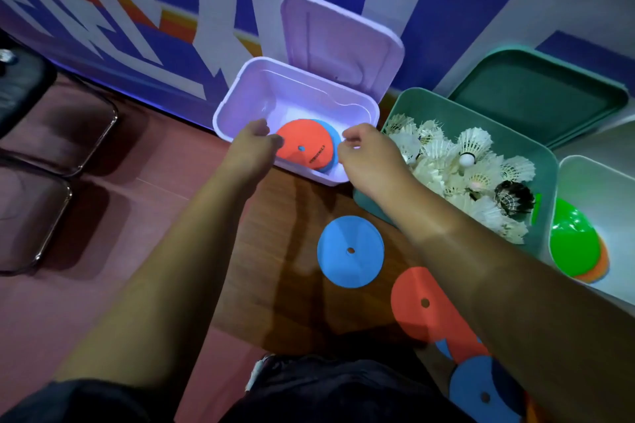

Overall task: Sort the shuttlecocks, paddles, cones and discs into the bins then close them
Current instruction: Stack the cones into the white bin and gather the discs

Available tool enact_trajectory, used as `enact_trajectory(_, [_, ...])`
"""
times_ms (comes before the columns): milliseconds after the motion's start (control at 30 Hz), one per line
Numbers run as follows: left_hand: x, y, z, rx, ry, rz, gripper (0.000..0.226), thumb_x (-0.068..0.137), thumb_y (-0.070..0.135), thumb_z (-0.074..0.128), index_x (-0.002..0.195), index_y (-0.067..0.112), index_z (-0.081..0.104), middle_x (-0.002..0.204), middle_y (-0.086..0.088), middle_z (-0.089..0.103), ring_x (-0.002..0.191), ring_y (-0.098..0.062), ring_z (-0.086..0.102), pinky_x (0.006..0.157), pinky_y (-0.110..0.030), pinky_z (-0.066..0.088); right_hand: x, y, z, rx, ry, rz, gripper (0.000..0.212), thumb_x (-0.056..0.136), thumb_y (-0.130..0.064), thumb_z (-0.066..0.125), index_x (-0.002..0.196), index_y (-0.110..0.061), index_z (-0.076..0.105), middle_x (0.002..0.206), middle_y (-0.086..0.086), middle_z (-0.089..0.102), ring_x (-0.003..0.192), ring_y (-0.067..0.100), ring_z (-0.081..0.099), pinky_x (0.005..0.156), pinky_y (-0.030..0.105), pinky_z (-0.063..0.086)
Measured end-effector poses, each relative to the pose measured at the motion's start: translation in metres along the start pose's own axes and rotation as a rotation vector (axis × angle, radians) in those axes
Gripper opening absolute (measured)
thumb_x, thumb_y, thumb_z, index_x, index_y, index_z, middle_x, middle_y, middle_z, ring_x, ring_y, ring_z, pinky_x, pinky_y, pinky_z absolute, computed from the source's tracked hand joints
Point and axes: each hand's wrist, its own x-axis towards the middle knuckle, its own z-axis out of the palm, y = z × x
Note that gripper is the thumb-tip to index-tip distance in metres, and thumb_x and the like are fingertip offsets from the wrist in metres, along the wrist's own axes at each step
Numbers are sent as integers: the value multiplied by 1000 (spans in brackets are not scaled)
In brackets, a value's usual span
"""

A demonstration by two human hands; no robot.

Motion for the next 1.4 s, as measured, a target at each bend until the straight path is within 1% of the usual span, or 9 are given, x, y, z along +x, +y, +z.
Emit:
enact_trajectory(233, [-33,-36,10,-177,34,-48,25,97,5,60,119,10,70,104,-4,76,88,-18,71,80,-35,58,-46,23,10,7,-155,-62,17,102,-28,55,96,-26,71,89,-5,73,79,18,68,68,38,57])
enact_trajectory(500, [-72,-86,54,-43,-156,-233,10,102,18,60,98,11,66,93,-14,72,76,-26,65,63,-32,51,-76,100,32,-76,-281,76,21,100,-28,55,86,-23,70,89,-2,74,86,21,73,85,43,60])
enact_trajectory(700, [-64,-154,88,220,-278,-264,40,63,37,63,77,2,75,67,-24,70,60,-40,71,59,-62,61,-97,164,20,-160,-330,189,25,102,-24,51,95,-11,71,94,8,74,90,27,70,86,40,57])
enact_trajectory(833, [-50,-197,112,355,-250,-248,59,52,51,72,93,9,75,86,-19,76,71,-37,75,60,-59,63,-106,201,8,-263,-269,222,21,101,-21,54,105,-14,74,108,7,74,105,28,67,82,31,47])
enact_trajectory(933, [-66,-184,128,585,-140,-183,102,52,67,91,129,8,58,127,-15,60,111,-33,64,93,-52,59,-113,237,1,-295,-134,298,28,92,-22,66,120,-20,70,128,7,61,123,28,60,103,33,47])
enact_trajectory(1000, [-84,-170,137,719,-84,-127,108,57,58,96,137,5,46,135,-16,47,124,-38,52,108,-50,48,-119,258,-7,-303,-95,340,48,89,-19,72,136,-17,61,139,10,49,131,31,53,105,33,43])
enact_trajectory(1167, [-85,-173,142,688,32,-130,85,63,33,97,128,6,49,135,-20,49,123,-44,52,107,-51,47,-126,300,-26,-272,-92,356,73,82,-23,86,147,-15,53,143,13,47,135,32,49,101,29,40])
enact_trajectory(1300, [-100,-169,138,566,78,-87,38,80,11,77,105,14,49,109,-15,65,106,-40,63,88,-51,56,-129,318,-26,-196,-103,360,78,81,-26,88,149,-14,51,145,13,44,133,32,51,103,32,42])
enact_trajectory(1400, [-131,-167,137,437,83,-140,35,82,10,77,107,14,53,95,-4,63,97,-33,65,83,-52,60,-133,332,-22,-170,-50,359,75,83,-18,83,150,-13,50,149,12,39,132,33,52,105,33,43])
